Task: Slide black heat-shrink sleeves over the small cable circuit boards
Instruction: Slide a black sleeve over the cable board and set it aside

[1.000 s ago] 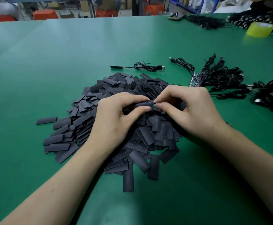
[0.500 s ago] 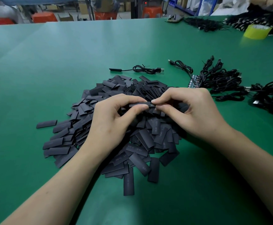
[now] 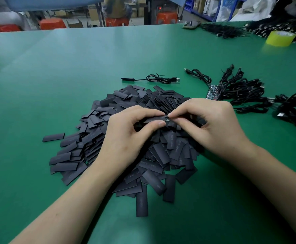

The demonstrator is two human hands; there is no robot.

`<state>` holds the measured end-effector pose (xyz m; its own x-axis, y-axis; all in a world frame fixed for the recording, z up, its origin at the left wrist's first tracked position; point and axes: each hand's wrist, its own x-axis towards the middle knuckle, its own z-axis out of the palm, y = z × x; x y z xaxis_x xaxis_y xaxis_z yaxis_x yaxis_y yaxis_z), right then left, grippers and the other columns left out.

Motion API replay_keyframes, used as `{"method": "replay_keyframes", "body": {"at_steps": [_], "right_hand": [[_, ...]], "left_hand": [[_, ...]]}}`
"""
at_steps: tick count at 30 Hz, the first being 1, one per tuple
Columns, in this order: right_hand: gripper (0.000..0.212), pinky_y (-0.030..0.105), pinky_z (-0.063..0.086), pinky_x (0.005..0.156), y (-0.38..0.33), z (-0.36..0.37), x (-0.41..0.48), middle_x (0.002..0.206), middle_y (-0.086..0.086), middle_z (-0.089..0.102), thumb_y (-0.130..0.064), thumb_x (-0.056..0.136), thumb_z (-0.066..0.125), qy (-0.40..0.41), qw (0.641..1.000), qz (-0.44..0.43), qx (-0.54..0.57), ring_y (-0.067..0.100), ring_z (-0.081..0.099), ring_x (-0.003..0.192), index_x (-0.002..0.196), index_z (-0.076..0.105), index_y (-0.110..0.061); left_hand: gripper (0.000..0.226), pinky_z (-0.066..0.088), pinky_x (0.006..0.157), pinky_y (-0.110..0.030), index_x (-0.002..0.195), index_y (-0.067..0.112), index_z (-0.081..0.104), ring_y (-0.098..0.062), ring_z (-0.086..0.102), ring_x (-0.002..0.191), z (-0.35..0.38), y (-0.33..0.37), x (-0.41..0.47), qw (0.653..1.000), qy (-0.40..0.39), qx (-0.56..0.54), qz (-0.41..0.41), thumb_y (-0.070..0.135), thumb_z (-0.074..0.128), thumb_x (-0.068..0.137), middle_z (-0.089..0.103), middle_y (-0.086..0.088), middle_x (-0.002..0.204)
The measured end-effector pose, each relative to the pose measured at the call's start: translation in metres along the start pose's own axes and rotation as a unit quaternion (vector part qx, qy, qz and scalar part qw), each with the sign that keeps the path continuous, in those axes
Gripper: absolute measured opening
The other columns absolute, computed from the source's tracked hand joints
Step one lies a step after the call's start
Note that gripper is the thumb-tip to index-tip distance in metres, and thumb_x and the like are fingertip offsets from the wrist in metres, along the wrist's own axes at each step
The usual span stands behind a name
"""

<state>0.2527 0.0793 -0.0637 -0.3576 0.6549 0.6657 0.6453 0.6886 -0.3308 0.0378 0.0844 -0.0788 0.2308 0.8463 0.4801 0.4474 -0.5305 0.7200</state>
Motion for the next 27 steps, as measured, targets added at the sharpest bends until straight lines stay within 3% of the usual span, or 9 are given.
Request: {"method": "replay_keyframes", "body": {"at_steps": [13,16,20,23,27], "right_hand": [[0.008,0.024,0.054,0.080,-0.001,0.003,-0.002,0.093,-0.003,0.075,-0.008,0.090,0.075,0.000,1.000,-0.019,0.004,0.009,0.069,0.086,0.098,0.077,-0.011],[0.007,0.020,0.053,0.076,-0.005,0.006,-0.003,0.089,-0.008,0.074,-0.013,0.091,0.076,0.009,0.999,0.013,0.030,0.001,0.068,0.082,0.098,0.077,-0.014],[0.013,0.023,0.056,0.071,-0.008,0.007,-0.002,0.080,-0.013,0.073,-0.015,0.086,0.080,0.021,0.989,0.109,0.102,0.005,0.070,0.076,0.098,0.074,-0.016],[0.008,0.016,0.054,0.070,-0.010,0.008,-0.002,0.079,-0.021,0.070,-0.014,0.086,0.081,0.025,0.988,0.119,0.099,-0.002,0.070,0.074,0.092,0.076,-0.016],[0.006,0.013,0.052,0.069,-0.012,0.008,-0.002,0.077,-0.020,0.070,-0.013,0.086,0.081,0.027,0.987,0.120,0.102,-0.001,0.069,0.072,0.091,0.077,-0.014]], "left_hand": [[0.018,0.045,0.084,-0.011,0.105,0.030,0.077,-0.002,0.068,0.098,0.001,0.001,-0.002,1.000,-0.001,-0.028,0.006,0.020,0.076,0.090,0.074,0.015,0.097],[0.018,0.046,0.084,-0.012,0.106,0.029,0.077,-0.003,0.068,0.098,0.001,0.001,-0.001,1.000,0.005,-0.024,0.012,0.020,0.077,0.090,0.074,0.015,0.098],[0.018,0.047,0.084,-0.014,0.105,0.025,0.078,-0.006,0.069,0.097,0.001,0.001,-0.002,0.999,0.027,-0.030,0.019,0.018,0.078,0.089,0.075,0.015,0.097],[0.019,0.048,0.085,-0.016,0.106,0.024,0.079,-0.008,0.070,0.098,0.001,0.001,-0.002,0.999,0.036,-0.028,0.020,0.018,0.078,0.088,0.075,0.015,0.098],[0.020,0.047,0.086,-0.013,0.106,0.024,0.079,-0.004,0.070,0.098,0.002,0.001,-0.002,0.999,0.042,-0.021,0.027,0.016,0.078,0.088,0.076,0.016,0.099]]}}
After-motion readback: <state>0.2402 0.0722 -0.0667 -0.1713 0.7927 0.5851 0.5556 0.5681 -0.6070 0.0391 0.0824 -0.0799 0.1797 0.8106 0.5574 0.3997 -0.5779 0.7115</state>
